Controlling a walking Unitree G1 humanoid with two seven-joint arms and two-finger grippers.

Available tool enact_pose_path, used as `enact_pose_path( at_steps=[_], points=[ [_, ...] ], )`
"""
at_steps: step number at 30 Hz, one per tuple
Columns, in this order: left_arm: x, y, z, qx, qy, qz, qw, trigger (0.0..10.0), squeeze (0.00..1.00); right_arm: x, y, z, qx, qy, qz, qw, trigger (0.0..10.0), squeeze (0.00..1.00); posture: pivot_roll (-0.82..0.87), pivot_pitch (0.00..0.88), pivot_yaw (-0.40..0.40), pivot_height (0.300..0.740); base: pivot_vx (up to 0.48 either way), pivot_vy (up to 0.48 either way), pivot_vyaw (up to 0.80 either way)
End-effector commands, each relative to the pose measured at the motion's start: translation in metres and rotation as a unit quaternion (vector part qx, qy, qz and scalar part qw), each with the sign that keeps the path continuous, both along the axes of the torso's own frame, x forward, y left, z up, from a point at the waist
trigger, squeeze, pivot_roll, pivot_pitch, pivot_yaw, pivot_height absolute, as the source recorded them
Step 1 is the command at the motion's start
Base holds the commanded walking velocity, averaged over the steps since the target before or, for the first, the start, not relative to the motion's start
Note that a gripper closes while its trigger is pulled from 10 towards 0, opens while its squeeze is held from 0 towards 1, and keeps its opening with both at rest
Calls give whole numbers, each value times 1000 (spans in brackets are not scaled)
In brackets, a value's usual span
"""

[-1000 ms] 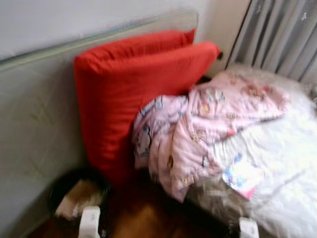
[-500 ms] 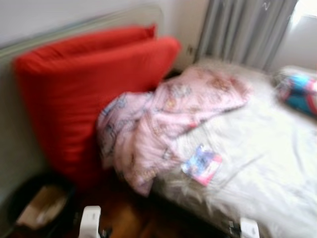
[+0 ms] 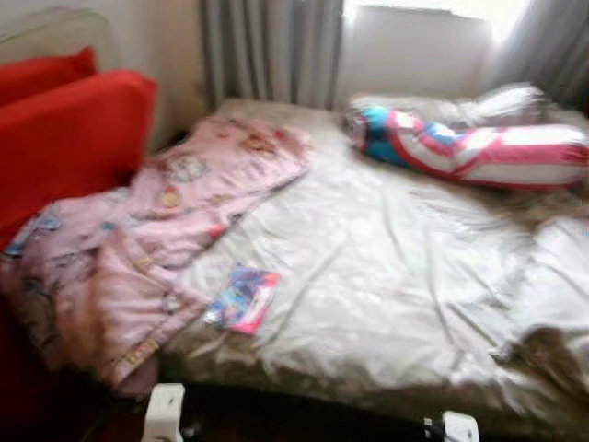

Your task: Clean up the room

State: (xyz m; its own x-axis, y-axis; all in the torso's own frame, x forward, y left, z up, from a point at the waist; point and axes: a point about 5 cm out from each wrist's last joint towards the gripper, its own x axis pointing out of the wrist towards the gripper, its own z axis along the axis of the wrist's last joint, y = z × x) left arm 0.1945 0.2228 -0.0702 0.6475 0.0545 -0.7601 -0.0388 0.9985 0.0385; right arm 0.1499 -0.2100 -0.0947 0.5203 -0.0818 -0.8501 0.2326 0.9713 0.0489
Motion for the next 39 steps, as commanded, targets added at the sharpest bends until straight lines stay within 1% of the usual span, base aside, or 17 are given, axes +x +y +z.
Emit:
enact_pose_path(
  at_steps=[1, 4, 16, 30, 34, 39],
  points=[
    [-1, -9, -3, -11, 4, -7, 1000, 10000, 0, 0, -6, 1, -9, -2, 0, 1000, 10000, 0, -24, 0, -20, 740, 0, -480, -756],
    [-1, -9, -2, -11, 3, -7, 1000, 10000, 0, 0, -6, 1, -10, -3, 0, 1000, 10000, 0, -25, 0, -16, 740, 0, -480, -744],
    [0, -8, -2, -8, 1, -14, 1000, 10000, 0, 1, -5, 2, -7, -9, -2, 1000, 10000, 0, -26, 0, -15, 740, 0, -480, 0],
    [2, -8, -1, -11, -3, -9, 1000, 10000, 0, 2, -7, 2, -11, -11, -7, 1000, 10000, 0, -26, 0, -18, 740, 0, -480, 0],
    [2, -9, -1, -13, -5, -6, 1000, 10000, 0, 2, -7, 3, -11, -11, -8, 1000, 10000, 0, -27, 0, -21, 740, 0, -93, 0],
    [3, -11, 0, -13, -7, -17, 1000, 10000, 0, 3, -9, 3, -14, -12, -6, 1000, 10000, 0, -21, 0, -26, 740, 0, 0, 0]
  ],
)
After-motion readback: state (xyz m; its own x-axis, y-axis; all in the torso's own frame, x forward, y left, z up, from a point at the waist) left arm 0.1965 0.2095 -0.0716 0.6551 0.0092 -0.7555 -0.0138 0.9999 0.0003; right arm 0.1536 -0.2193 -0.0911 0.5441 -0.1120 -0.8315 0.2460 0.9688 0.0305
